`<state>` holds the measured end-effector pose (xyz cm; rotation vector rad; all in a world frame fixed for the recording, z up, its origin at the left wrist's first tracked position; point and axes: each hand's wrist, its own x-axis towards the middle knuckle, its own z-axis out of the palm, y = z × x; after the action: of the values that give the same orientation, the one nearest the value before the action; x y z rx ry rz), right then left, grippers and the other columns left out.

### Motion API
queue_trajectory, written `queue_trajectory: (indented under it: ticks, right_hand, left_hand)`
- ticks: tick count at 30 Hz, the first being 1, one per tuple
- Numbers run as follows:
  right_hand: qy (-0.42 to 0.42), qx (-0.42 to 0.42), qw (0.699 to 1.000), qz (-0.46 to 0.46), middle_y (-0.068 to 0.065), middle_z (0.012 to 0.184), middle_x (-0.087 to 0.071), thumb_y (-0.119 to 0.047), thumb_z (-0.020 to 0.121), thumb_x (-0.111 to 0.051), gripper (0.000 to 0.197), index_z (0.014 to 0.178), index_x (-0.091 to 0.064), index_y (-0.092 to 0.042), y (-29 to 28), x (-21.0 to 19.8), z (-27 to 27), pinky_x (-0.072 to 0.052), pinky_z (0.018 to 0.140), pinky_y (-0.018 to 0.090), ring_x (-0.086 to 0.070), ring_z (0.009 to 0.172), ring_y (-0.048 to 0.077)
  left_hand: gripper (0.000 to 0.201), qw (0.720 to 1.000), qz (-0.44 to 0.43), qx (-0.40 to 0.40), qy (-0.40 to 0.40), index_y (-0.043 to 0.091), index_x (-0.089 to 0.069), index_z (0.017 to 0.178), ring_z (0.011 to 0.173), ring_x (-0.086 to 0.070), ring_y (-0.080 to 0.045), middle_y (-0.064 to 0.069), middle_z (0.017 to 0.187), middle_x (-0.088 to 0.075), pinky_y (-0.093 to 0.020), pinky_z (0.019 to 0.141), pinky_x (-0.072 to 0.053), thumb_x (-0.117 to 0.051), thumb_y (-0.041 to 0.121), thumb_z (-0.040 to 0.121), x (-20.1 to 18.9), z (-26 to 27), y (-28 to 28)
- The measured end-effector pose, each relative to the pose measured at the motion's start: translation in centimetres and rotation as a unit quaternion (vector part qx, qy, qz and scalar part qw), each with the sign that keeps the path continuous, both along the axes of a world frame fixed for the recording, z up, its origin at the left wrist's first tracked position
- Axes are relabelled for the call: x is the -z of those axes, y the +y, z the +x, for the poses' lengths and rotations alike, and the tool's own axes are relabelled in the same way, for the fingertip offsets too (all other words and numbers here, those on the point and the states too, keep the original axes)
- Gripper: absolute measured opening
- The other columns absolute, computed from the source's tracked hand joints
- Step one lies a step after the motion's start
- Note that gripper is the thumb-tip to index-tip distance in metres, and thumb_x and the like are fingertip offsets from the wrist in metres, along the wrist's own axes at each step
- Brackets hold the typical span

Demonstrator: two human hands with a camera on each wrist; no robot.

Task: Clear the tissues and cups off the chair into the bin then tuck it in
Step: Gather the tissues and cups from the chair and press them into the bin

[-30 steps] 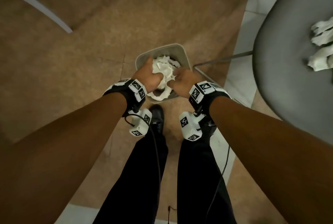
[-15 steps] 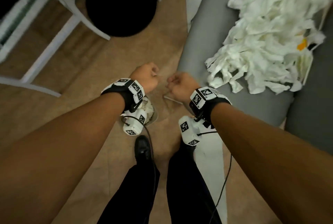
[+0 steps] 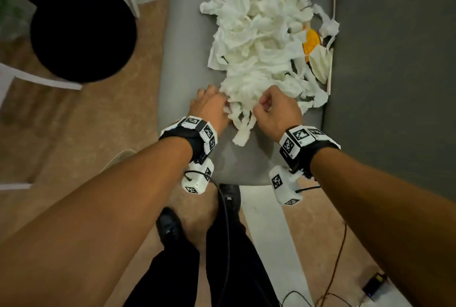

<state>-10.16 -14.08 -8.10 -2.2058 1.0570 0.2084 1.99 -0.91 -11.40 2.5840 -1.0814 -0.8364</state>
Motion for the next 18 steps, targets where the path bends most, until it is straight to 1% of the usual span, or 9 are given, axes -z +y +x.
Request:
queue_trajectory:
  ticks: [2,3,5,6,9,10,12,15,18]
  right_hand:
    - [-0.017,0.006,0.999,-0.027,-0.006,0.089,-0.058,-0.042,0.081,-0.064,0.026,0.093,-0.05,-0.024,-0.6,0.3,-0.3,-0.049,0.068,0.035,-0.057,0.077,0.02]
    - [-0.028,0.005,0.999,-0.042,-0.004,0.096,-0.055,-0.046,0.079,-0.066,0.034,0.096,-0.048,-0.023,-0.7,0.4,-0.3,-0.049,0.068,0.036,-0.055,0.078,0.02]
    - [-0.048,-0.002,0.997,-0.06,-0.003,0.109,-0.047,-0.052,0.076,-0.068,0.046,0.103,-0.046,-0.022,-0.6,0.4,-0.1,-0.05,0.069,0.037,-0.053,0.08,0.021]
    - [-0.054,-0.01,0.997,-0.059,-0.002,0.115,-0.044,-0.054,0.075,-0.069,0.052,0.107,-0.046,-0.021,-0.5,0.3,0.1,-0.051,0.069,0.037,-0.055,0.083,0.022]
    - [-0.05,-0.062,0.995,-0.056,-0.001,0.132,-0.039,-0.057,0.073,-0.07,0.07,0.128,-0.043,-0.022,0.0,0.1,0.7,-0.052,0.075,0.035,-0.059,0.1,0.022]
    - [-0.039,-0.087,0.994,-0.051,-0.001,0.137,-0.038,-0.057,0.074,-0.069,0.077,0.137,-0.039,-0.024,0.2,0.1,0.8,-0.051,0.078,0.035,-0.058,0.107,0.022]
    - [0.0,-0.135,0.99,-0.033,0.0,0.139,-0.041,-0.057,0.078,-0.065,0.083,0.147,-0.028,-0.032,0.5,-0.1,1.1,-0.049,0.084,0.038,-0.056,0.115,0.025]
    - [0.071,-0.192,0.978,-0.04,0.001,0.135,-0.056,-0.049,0.086,-0.06,0.067,0.147,-0.034,-0.035,0.8,-0.4,1.5,-0.047,0.092,0.039,-0.055,0.121,0.026]
    - [0.073,-0.209,0.973,-0.072,0.004,0.125,-0.064,-0.036,0.093,-0.054,0.044,0.135,-0.053,-0.026,1.1,-0.6,2.1,-0.047,0.091,0.036,-0.058,0.117,0.027]
  left_hand:
    - [0.014,0.999,-0.033,-0.02,0.019,0.016,-0.059,0.085,0.098,-0.057,-0.034,-0.012,0.104,-0.06,-0.04,0.082,-0.049,-0.049,0.007,0.082,0.2,-0.3,-0.1]
    - [0.011,0.998,-0.038,-0.038,0.026,0.013,-0.053,0.082,0.092,-0.059,-0.035,-0.015,0.1,-0.061,-0.038,0.078,-0.049,-0.046,0.005,0.084,0.2,-0.3,0.0]
    - [0.009,0.995,-0.053,-0.074,0.034,0.008,-0.048,0.091,0.085,-0.061,-0.037,-0.018,0.097,-0.062,-0.039,0.074,-0.05,-0.041,0.007,0.087,0.3,-0.1,0.5]
    - [0.017,0.994,-0.061,-0.086,0.038,0.007,-0.049,0.1,0.083,-0.061,-0.037,-0.017,0.098,-0.063,-0.04,0.075,-0.051,-0.038,0.008,0.087,0.3,0.1,0.8]
    - [0.036,0.988,-0.089,-0.107,0.064,0.018,-0.052,0.116,0.094,-0.062,-0.031,-0.008,0.109,-0.064,-0.038,0.086,-0.051,-0.034,0.017,0.085,-0.4,0.6,1.4]
    - [0.038,0.988,-0.091,-0.109,0.066,0.021,-0.056,0.115,0.099,-0.061,-0.027,-0.006,0.113,-0.063,-0.036,0.091,-0.049,-0.034,0.025,0.084,-0.7,0.7,1.6]
    - [0.031,0.989,-0.065,-0.122,0.054,0.023,-0.062,0.099,0.095,-0.056,-0.022,-0.003,0.109,-0.058,-0.033,0.087,-0.047,-0.04,0.04,0.085,-1.5,0.8,2.0]
    - [0.029,0.984,-0.043,-0.168,0.038,0.022,-0.049,0.065,0.082,-0.05,-0.021,-0.003,0.096,-0.049,-0.027,0.071,-0.04,-0.059,0.042,0.082,-2.2,1.0,2.9]
    - [0.027,0.984,-0.043,-0.166,0.038,0.021,-0.042,0.053,0.088,-0.051,-0.024,-0.005,0.081,-0.049,-0.025,0.066,-0.038,-0.055,0.035,0.072,-1.4,1.9,3.8]
